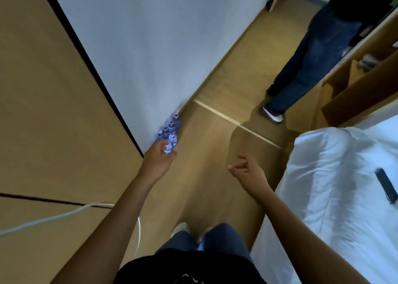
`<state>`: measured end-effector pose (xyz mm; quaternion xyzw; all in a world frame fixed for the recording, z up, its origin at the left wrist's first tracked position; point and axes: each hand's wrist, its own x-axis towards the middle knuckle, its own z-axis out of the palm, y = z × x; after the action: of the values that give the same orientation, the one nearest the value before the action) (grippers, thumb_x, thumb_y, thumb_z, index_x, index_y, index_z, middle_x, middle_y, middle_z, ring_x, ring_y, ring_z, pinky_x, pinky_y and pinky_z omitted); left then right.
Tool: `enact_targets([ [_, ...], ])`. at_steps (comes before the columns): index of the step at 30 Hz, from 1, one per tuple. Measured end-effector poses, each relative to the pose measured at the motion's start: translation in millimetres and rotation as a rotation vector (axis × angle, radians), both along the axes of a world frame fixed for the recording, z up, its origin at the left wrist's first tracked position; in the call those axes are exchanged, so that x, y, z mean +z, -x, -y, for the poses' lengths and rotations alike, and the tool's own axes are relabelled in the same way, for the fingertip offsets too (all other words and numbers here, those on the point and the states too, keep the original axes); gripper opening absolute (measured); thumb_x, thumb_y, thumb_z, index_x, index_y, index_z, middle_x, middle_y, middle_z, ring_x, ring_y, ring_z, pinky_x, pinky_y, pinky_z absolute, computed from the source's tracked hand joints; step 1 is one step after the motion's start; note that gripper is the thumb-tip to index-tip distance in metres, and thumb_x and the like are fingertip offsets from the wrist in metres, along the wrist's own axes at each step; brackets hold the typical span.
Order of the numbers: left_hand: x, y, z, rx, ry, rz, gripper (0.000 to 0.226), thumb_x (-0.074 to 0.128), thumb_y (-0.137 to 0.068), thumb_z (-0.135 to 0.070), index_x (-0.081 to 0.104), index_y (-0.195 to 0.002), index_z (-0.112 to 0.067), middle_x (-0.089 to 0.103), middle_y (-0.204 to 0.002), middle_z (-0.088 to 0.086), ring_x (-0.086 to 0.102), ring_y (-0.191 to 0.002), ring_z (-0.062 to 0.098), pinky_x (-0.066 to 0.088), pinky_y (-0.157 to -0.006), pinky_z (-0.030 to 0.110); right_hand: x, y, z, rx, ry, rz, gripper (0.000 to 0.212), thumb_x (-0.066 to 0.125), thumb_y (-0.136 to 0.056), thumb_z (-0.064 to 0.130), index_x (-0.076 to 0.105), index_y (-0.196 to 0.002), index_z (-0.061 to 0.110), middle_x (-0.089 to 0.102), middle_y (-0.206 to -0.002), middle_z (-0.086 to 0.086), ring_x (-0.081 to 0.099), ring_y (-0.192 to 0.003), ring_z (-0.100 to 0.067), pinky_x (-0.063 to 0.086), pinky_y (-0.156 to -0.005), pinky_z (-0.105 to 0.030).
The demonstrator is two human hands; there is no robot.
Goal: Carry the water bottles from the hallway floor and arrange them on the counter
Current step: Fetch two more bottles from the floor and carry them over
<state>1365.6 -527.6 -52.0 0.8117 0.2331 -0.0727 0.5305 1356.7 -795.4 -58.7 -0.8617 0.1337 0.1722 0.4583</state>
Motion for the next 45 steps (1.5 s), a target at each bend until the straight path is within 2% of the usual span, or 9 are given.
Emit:
enact_targets([
  [5, -15.2, -68.2, -6.1, 0.122, -0.008, 0.003, 0.028, 0.07, -0.086, -0.024, 0.06, -0.111, -0.015, 0.058, -0.1, -0.005, 0.058, -0.093, 0.014, 0.041, -0.082, 0.025, -2.4, -112.4, -5.1, 0.125, -0.027, -0.052, 0.052, 0.069, -0.089, 0.036, 0.046, -0.135, 0.026, 0.061, -0.104, 0.008, 0.061, -0.094, -0.006, 0.042, -0.066, -0.018],
  [9, -39.4, -123.6, -2.7, 0.25, 0.002, -0.031, 0.026, 0.07, -0.087, -0.023, 0.06, -0.109, -0.015, 0.058, -0.102, -0.003, 0.06, -0.093, 0.017, 0.048, -0.086, 0.032, -15.1, -206.9, -12.8, 0.277, -0.013, -0.081, 0.048, 0.069, -0.091, 0.029, 0.047, -0.133, 0.023, 0.06, -0.105, 0.003, 0.056, -0.088, -0.001, 0.039, -0.063, -0.013],
  [14, -72.5, -190.7, 10.4, 0.48, 0.002, -0.134, 0.032, 0.069, -0.086, -0.026, 0.06, -0.115, -0.017, 0.063, -0.11, 0.002, 0.061, -0.098, 0.019, 0.051, -0.09, 0.036, -35.5, -327.7, -31.4, 0.561, 0.037, -0.113, 0.047, 0.069, -0.091, 0.03, 0.048, -0.132, 0.019, 0.067, -0.113, -0.003, 0.064, -0.101, -0.017, 0.049, -0.088, -0.029],
  [18, -86.1, -228.9, 26.2, 0.558, -0.043, -0.177, 0.039, 0.071, -0.086, -0.025, 0.059, -0.122, -0.012, 0.064, -0.114, 0.005, 0.061, -0.106, 0.022, 0.049, -0.093, 0.037, -47.0, -407.4, -47.8, 0.721, 0.061, -0.115, 0.046, 0.069, -0.09, 0.03, 0.051, -0.131, 0.022, 0.067, -0.108, 0.002, 0.064, -0.086, -0.007, 0.043, -0.067, -0.014],
  [21, -100.4, -249.4, 28.0, 0.619, -0.079, -0.156, 0.037, 0.07, -0.087, -0.026, 0.06, -0.121, -0.013, 0.063, -0.106, -0.004, 0.059, -0.101, 0.011, 0.043, -0.081, 0.025, -65.5, -450.2, -65.0, 0.811, 0.073, -0.125, 0.047, 0.068, -0.09, 0.031, 0.05, -0.132, 0.022, 0.067, -0.115, 0.0, 0.063, -0.087, -0.004, 0.042, -0.063, -0.01],
  [26, -143.7, -274.5, 13.5, 0.728, -0.075, -0.182, 0.031, 0.071, -0.086, -0.026, 0.062, -0.115, -0.018, 0.063, -0.103, -0.01, 0.059, -0.099, 0.008, 0.04, -0.08, 0.023, -110.5, -494.3, -98.1, 0.902, 0.1, -0.171, 0.046, 0.069, -0.091, 0.029, 0.051, -0.131, 0.018, 0.066, -0.119, -0.005, 0.062, -0.094, -0.011, 0.042, -0.064, -0.006],
  [29, -182.8, -284.2, 4.0, 0.753, -0.058, -0.191, 0.031, 0.07, -0.087, -0.026, 0.061, -0.115, -0.017, 0.062, -0.105, -0.008, 0.059, -0.102, 0.01, 0.042, -0.083, 0.025, -147.9, -504.3, -112.3, 0.923, 0.103, -0.199, 0.045, 0.069, -0.091, 0.03, 0.051, -0.131, 0.019, 0.065, -0.12, -0.005, 0.062, -0.096, -0.011, 0.045, -0.068, -0.009],
  [36, -297.3, -289.9, -5.1, 0.727, -0.089, -0.263, 0.032, 0.066, -0.09, -0.03, 0.059, -0.119, -0.018, 0.065, -0.117, 0.0, 0.06, -0.112, 0.017, 0.042, -0.085, 0.027, -257.8, -505.6, -136.5, 0.954, 0.109, -0.253, 0.049, 0.07, -0.09, 0.029, 0.051, -0.132, 0.017, 0.063, -0.124, -0.006, 0.064, -0.106, -0.018, 0.053, -0.092, -0.038],
  [45, -530.2, -299.1, -12.9, 0.575, -0.195, -0.325, 0.05, 0.068, -0.087, -0.035, 0.052, -0.13, -0.015, 0.056, -0.132, 0.006, 0.051, -0.121, 0.022, 0.036, -0.088, 0.025, -494.8, -502.8, -156.3, 1.027, 0.082, -0.23, 0.053, 0.074, -0.086, 0.029, 0.05, -0.132, 0.015, 0.058, -0.128, -0.006, 0.06, -0.108, -0.018, 0.049, -0.093, -0.033],
])
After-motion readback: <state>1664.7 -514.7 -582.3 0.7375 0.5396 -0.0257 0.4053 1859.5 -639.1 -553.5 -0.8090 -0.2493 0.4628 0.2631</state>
